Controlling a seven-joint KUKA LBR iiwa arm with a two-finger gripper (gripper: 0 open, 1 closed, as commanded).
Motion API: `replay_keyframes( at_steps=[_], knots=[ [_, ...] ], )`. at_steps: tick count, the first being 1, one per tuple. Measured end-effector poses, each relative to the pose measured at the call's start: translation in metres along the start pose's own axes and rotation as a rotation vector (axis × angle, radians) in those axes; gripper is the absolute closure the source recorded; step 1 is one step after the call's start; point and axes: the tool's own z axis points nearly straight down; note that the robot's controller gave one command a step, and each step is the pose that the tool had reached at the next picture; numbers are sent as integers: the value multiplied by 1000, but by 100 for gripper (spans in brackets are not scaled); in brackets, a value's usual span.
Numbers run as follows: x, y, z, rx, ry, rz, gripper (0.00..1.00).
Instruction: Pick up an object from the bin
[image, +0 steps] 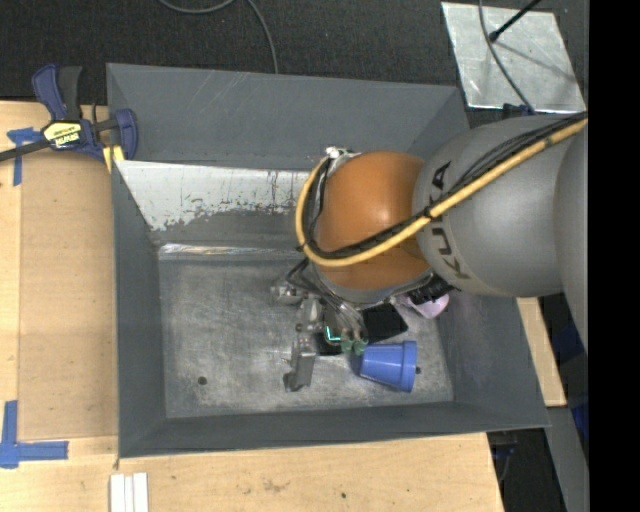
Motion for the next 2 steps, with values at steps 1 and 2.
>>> replay_keyframes(
  at_steps=[1,2],
  knots=[
    [-2,0,-3,-1,-7,2,0],
    [-13,-77,45,0,-8,-59,100]
  ],
)
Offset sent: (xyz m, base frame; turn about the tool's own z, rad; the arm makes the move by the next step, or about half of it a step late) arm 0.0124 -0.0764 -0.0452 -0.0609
